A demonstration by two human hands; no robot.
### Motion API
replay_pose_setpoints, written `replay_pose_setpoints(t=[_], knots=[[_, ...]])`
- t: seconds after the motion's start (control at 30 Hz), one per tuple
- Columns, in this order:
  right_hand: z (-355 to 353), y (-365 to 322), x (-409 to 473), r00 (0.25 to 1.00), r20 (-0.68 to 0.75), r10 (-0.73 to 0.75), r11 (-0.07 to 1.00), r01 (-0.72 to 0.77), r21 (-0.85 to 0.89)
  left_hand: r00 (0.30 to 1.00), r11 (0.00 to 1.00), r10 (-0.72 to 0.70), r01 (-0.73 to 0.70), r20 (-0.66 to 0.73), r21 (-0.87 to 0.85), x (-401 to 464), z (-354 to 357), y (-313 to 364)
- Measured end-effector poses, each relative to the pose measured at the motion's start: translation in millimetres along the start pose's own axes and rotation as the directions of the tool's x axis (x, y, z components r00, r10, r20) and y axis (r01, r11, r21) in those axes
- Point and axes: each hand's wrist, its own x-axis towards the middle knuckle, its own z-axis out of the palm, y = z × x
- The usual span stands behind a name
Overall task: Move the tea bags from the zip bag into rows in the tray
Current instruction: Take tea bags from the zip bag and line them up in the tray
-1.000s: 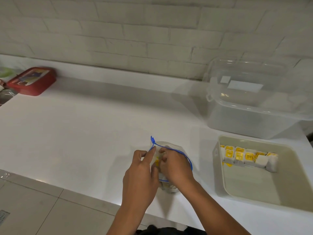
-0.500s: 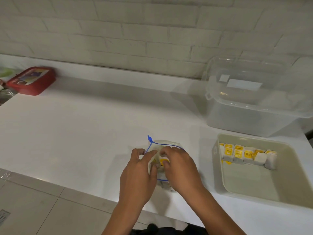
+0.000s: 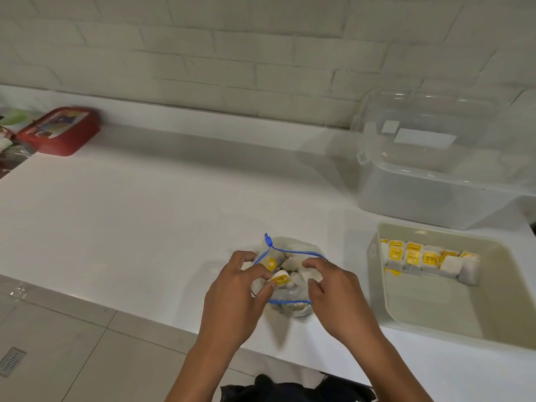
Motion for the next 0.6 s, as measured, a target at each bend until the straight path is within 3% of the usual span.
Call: replay_pose_setpoints(t=[0.1,0.3,0.6], knots=[[1.1,-1.8,2.2,1.0,0.0,-0.004,0.99,0.004,-0.138,1.0,0.998,0.016,-0.016,-0.002,-0.066,-2.2,-1.1,-0.6],[19.5,-7.4,29.3,0.994,0.104,0.01,0.974,0.014,-0.226,0.998,0.985,0.016,-0.026,-0.06,-0.171,-0.3,-1.5,4.4],[39.4,12.1,73.7,0.999,0.025,0.033,0.914,-0.02,-0.405,0.993,0.98,0.001,-0.024,-0.117,-0.198,-1.8,2.7,5.5]])
